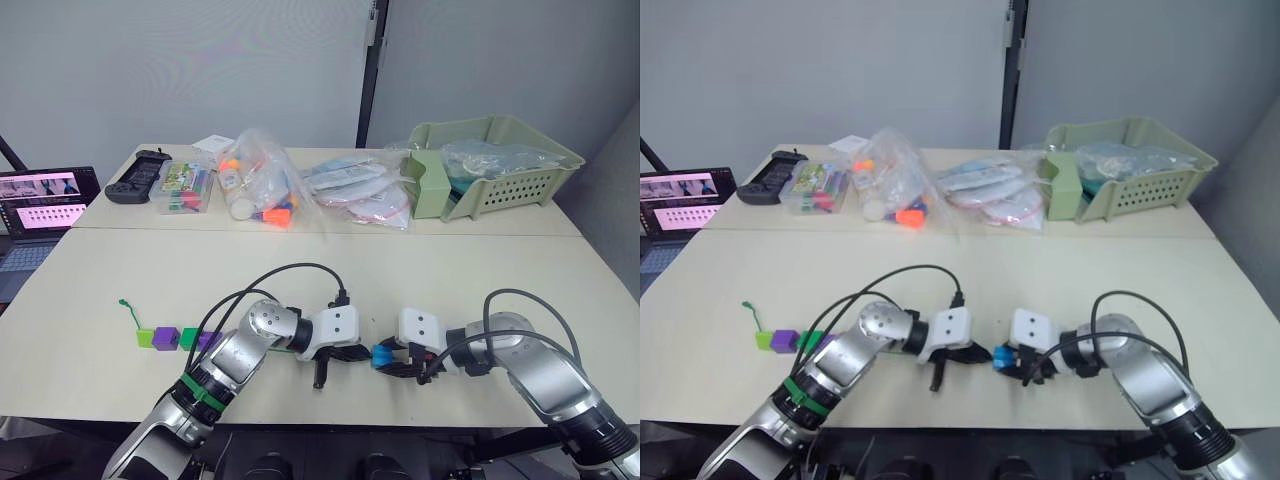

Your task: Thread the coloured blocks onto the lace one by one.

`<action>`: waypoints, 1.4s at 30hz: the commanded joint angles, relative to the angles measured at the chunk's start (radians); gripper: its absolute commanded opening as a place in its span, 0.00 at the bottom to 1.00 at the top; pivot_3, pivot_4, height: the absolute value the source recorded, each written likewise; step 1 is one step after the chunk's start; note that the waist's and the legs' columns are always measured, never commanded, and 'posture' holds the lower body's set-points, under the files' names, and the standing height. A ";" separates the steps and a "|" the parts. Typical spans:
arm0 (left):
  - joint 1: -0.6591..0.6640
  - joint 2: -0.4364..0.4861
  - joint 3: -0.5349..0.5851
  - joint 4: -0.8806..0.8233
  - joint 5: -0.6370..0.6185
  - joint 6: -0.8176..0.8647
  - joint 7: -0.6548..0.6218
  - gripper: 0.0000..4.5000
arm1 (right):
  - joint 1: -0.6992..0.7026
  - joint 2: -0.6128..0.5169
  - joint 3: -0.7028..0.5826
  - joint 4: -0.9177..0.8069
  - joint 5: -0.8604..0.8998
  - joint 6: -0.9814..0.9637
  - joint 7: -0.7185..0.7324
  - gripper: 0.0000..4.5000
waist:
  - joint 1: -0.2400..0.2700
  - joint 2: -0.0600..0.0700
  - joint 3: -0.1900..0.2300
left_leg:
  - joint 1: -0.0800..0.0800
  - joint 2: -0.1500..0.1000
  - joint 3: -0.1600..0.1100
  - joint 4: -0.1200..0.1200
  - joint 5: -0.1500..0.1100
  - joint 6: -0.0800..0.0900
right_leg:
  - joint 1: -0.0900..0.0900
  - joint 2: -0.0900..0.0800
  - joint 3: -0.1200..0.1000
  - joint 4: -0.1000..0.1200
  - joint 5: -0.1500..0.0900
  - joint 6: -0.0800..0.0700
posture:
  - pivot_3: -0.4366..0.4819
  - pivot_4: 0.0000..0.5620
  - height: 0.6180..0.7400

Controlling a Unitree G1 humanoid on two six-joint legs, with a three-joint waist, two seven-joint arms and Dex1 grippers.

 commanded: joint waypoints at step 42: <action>-0.086 -0.094 -0.054 0.102 0.067 -0.044 -0.005 0.31 | 0.136 -0.105 -0.168 -0.079 0.091 0.028 -0.038 1.00 | -0.004 0.000 0.000 | -0.001 0.000 0.002 0.000 0.000 0.000 | 0.000 0.001 0.000 0.000 0.000 0.001 | 0.48 0.27 1.00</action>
